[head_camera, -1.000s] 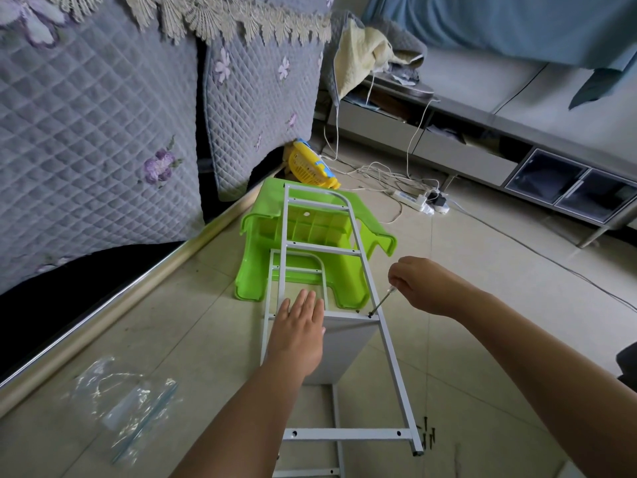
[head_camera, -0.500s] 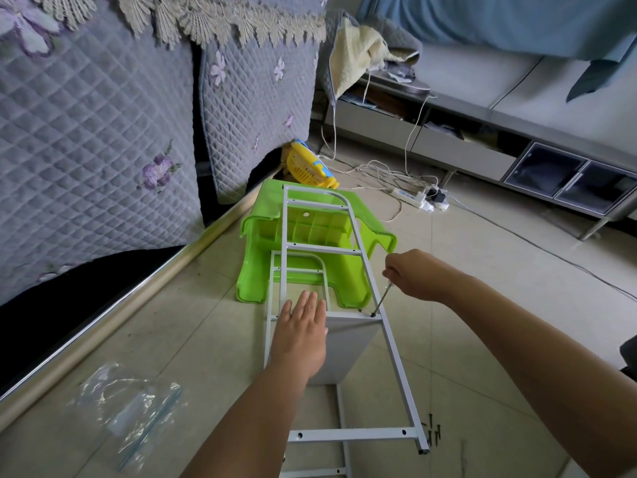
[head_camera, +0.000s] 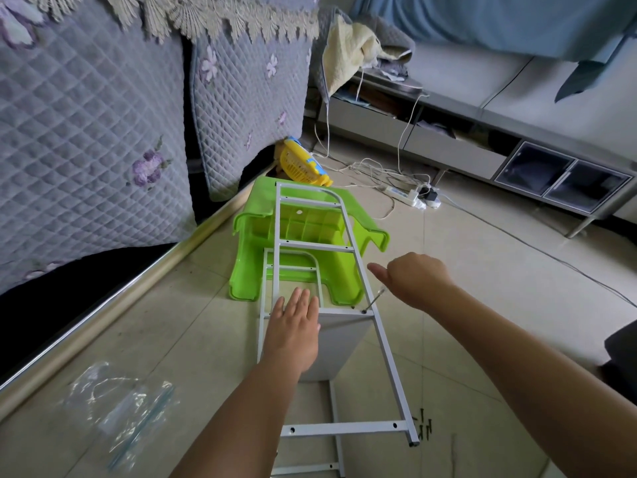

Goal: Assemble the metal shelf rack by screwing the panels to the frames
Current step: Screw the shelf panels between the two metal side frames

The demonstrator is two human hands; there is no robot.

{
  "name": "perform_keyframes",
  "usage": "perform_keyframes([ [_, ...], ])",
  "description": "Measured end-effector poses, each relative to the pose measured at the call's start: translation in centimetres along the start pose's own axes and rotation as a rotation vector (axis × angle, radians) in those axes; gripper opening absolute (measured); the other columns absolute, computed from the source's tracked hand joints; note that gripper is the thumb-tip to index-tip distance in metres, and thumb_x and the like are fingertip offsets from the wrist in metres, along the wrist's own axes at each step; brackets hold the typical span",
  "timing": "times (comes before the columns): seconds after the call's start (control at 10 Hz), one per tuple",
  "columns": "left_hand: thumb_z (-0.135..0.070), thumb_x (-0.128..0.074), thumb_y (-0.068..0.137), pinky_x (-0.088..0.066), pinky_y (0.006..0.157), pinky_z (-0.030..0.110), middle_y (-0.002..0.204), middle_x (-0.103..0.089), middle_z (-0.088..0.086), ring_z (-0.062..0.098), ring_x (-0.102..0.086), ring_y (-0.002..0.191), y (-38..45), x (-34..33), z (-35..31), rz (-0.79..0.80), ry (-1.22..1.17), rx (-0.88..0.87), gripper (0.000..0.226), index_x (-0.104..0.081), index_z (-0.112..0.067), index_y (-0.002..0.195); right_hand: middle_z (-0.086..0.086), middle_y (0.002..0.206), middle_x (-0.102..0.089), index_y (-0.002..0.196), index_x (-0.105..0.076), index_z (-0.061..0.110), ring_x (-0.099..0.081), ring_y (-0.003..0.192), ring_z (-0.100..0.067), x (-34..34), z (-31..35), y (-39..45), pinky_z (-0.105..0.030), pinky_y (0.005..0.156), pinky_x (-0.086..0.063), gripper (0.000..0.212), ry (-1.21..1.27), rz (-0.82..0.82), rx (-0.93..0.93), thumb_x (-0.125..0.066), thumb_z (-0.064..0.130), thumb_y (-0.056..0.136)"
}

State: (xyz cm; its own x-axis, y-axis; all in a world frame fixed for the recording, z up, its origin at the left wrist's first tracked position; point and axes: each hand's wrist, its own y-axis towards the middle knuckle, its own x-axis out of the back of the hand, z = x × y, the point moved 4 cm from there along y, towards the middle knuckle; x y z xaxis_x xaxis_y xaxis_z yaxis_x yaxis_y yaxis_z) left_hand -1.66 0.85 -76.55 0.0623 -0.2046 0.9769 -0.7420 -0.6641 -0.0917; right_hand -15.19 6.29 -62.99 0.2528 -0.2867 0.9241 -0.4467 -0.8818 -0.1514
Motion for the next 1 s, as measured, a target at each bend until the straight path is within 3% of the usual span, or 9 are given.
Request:
perform_keyframes([
  [0.1, -0.026, -0.018, 0.103, 0.004, 0.117, 0.040, 0.158, 0.006, 0.007, 0.021, 0.010, 0.145, 0.0, 0.0, 0.0, -0.002, 0.002, -0.001, 0.052, -0.001, -0.010, 0.149, -0.014, 0.117, -0.052, 0.113, -0.045, 0.006, -0.054, 0.106, -0.031, -0.4, 0.0, 0.0, -0.033, 0.077, -0.038, 0.033, 0.182, -0.037, 0.081, -0.029, 0.031, 0.099],
  [0.2, -0.026, -0.019, 0.103, 0.004, 0.116, 0.040, 0.158, 0.005, 0.007, 0.021, 0.009, 0.145, 0.0, 0.0, 0.1, -0.006, -0.002, -0.001, 0.052, -0.002, -0.011, 0.149, -0.018, 0.112, -0.054, 0.111, -0.044, 0.002, -0.053, 0.103, -0.033, -0.8, -0.1, 0.2, -0.032, 0.076, -0.037, 0.020, 0.293, 0.059, 0.144, -0.036, 0.013, 0.096],
  [0.3, -0.026, -0.019, 0.103, 0.004, 0.116, 0.040, 0.158, 0.005, 0.007, 0.021, 0.009, 0.145, 0.0, -0.1, 0.0, -0.007, -0.002, -0.002, 0.052, -0.002, -0.010, 0.149, -0.019, 0.110, -0.058, 0.109, -0.050, 0.001, -0.056, 0.102, -0.032, -1.1, -0.6, 0.7, -0.031, 0.072, -0.039, 0.028, 0.178, 0.044, 0.114, -0.035, 0.022, 0.100],
  [0.4, -0.025, -0.018, 0.103, 0.005, 0.116, 0.040, 0.158, 0.005, 0.008, 0.021, 0.009, 0.145, -0.1, -0.1, 0.0, -0.010, 0.001, 0.001, 0.052, -0.001, -0.010, 0.149, -0.016, 0.111, -0.059, 0.103, -0.058, 0.002, -0.056, 0.105, -0.030, -1.6, -1.2, 1.3, -0.028, 0.072, -0.036, 0.049, 0.187, 0.043, -0.094, -0.026, 0.039, 0.100],
  [0.6, -0.025, -0.019, 0.103, 0.004, 0.117, 0.040, 0.158, 0.003, 0.008, 0.021, 0.008, 0.145, 0.1, -0.1, 0.1, -0.008, -0.006, -0.004, 0.052, -0.002, -0.010, 0.149, -0.020, 0.119, -0.051, 0.106, -0.045, 0.005, -0.050, 0.105, -0.030, -0.8, -0.6, 0.7, -0.031, 0.079, -0.035, 0.020, 0.249, 0.166, 0.074, -0.038, 0.021, 0.095],
  [0.7, -0.027, -0.019, 0.103, 0.003, 0.117, 0.040, 0.158, 0.000, 0.008, 0.022, 0.005, 0.145, 0.1, -0.1, 0.0, -0.003, -0.013, -0.010, 0.052, -0.004, -0.009, 0.149, -0.019, 0.118, -0.052, 0.068, -0.026, 0.021, -0.047, 0.091, -0.027, -0.4, -0.7, 0.4, -0.025, 0.069, -0.025, 0.033, 0.169, 0.186, 0.124, -0.034, 0.017, 0.099],
  [0.8, -0.027, -0.019, 0.103, 0.003, 0.117, 0.041, 0.157, -0.002, 0.008, 0.022, 0.004, 0.145, 0.0, -0.2, -0.1, -0.001, -0.007, -0.003, 0.052, -0.005, -0.009, 0.149, -0.016, 0.117, -0.057, 0.087, -0.052, 0.011, -0.053, 0.109, -0.029, -0.5, -0.6, 0.6, -0.030, 0.076, -0.037, 0.028, 0.008, 0.129, 0.118, -0.029, 0.022, 0.101],
  [0.9, -0.026, -0.019, 0.103, 0.002, 0.117, 0.041, 0.157, -0.005, 0.008, 0.022, 0.002, 0.145, 0.0, -0.2, 0.0, -0.004, -0.014, -0.002, 0.051, -0.007, -0.009, 0.149, -0.013, 0.122, -0.056, 0.116, -0.053, 0.004, -0.051, 0.115, -0.029, -1.1, -0.4, 0.8, -0.034, 0.089, -0.042, 0.034, -0.042, 0.170, 0.072, -0.029, 0.021, 0.099],
  [1.0, -0.023, -0.020, 0.102, 0.002, 0.117, 0.041, 0.156, -0.010, 0.007, 0.022, -0.002, 0.145, 0.1, 0.0, 0.1, -0.009, -0.042, -0.003, 0.049, -0.011, -0.009, 0.148, -0.015, 0.125, -0.049, 0.125, -0.039, 0.005, -0.049, 0.116, -0.030, -0.7, -0.4, 0.3, -0.034, 0.086, -0.039, 0.035, 0.009, 0.176, 0.096, -0.035, 0.025, 0.097],
])
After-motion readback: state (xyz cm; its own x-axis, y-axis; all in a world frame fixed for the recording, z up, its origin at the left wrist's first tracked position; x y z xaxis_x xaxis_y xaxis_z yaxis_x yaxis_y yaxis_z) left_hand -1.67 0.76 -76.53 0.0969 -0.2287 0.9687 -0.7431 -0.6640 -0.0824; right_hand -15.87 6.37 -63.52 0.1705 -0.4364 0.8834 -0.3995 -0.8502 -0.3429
